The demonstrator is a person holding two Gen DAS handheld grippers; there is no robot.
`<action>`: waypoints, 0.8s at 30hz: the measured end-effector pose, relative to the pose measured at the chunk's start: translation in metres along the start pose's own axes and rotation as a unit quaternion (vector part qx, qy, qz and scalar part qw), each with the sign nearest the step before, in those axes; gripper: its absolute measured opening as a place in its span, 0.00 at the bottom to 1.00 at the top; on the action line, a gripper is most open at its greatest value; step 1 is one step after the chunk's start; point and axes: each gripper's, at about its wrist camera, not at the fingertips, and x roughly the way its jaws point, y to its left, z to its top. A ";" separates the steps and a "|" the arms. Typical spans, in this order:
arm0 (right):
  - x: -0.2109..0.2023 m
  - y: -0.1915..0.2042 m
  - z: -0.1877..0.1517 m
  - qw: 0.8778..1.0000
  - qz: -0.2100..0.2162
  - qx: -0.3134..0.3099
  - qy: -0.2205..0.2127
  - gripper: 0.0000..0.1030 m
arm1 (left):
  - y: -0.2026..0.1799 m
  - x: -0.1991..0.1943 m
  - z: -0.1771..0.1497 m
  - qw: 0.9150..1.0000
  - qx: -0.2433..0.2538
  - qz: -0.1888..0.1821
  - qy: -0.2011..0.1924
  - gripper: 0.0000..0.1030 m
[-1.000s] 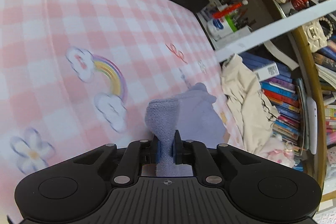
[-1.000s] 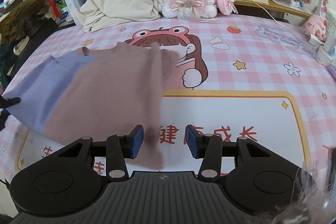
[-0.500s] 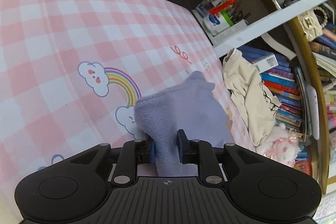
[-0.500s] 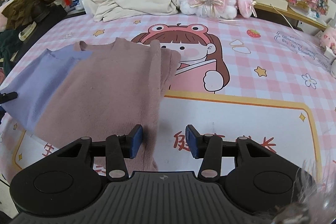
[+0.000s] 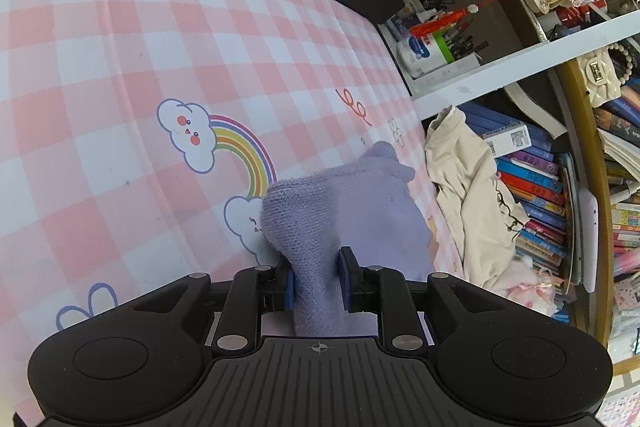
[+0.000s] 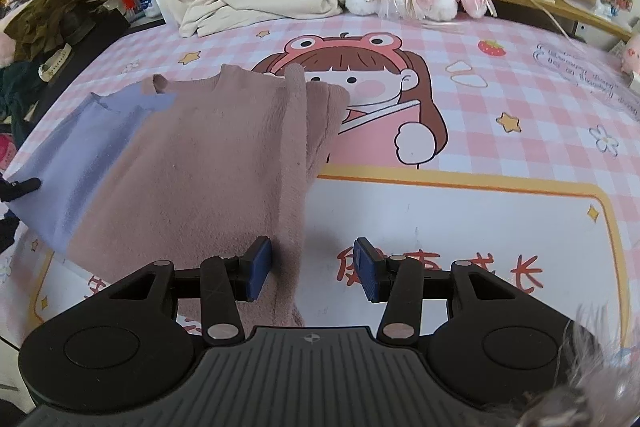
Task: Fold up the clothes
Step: 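Grasp the lavender edge with the left tool, then fold the lavender half over the pink half with the left tool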
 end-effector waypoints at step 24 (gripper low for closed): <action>0.008 -0.021 0.002 0.997 0.069 -0.032 0.017 0.44 | -0.135 -0.042 -0.041 0.976 0.196 -0.087 -0.031 0.12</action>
